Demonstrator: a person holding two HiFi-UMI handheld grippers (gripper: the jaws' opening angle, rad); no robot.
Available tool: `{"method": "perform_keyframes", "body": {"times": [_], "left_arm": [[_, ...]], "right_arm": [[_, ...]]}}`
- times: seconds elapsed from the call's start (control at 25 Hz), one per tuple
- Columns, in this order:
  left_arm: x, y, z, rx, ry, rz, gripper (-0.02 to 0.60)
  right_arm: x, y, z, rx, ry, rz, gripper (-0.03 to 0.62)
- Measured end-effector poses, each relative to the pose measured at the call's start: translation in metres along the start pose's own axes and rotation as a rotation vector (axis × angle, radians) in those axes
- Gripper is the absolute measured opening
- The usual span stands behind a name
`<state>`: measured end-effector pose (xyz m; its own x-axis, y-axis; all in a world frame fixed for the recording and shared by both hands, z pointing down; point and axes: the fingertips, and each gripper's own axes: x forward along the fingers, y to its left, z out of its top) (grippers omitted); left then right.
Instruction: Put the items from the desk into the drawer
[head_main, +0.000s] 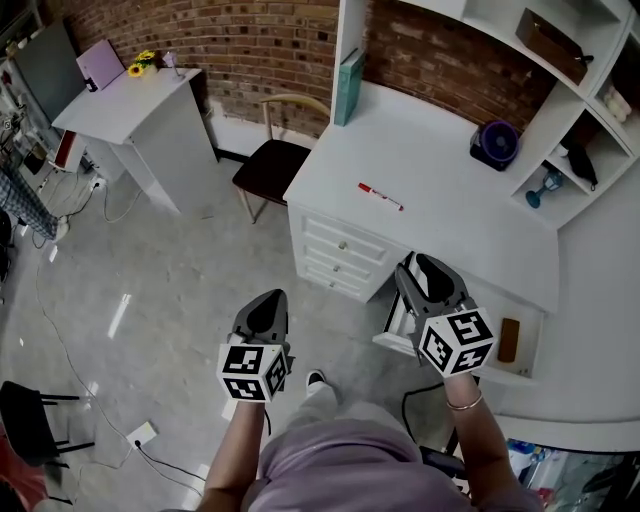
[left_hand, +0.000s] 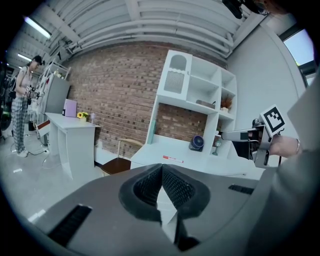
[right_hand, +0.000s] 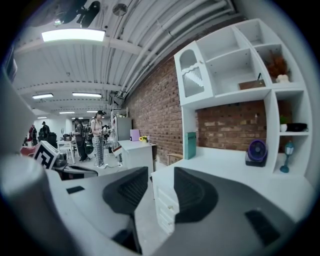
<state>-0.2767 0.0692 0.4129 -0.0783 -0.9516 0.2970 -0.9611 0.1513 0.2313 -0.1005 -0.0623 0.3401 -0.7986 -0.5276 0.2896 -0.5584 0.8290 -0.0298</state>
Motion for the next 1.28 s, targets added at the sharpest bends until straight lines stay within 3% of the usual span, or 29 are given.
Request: {"method": "perform_keyframes", "body": {"times": [0.48, 1.28], "left_arm": [[0.021, 0.020, 0.005, 0.001, 0.012, 0.009, 0.000], [0.092, 0.028, 0.018, -0.014, 0.039, 0.074, 0.000]], "right_arm": [[0.045, -0.030, 0.017, -0.089, 0.013, -0.042, 0.152], [0.150, -0.110, -0.007, -0.121, 0.126, -0.011, 0.152]]}}
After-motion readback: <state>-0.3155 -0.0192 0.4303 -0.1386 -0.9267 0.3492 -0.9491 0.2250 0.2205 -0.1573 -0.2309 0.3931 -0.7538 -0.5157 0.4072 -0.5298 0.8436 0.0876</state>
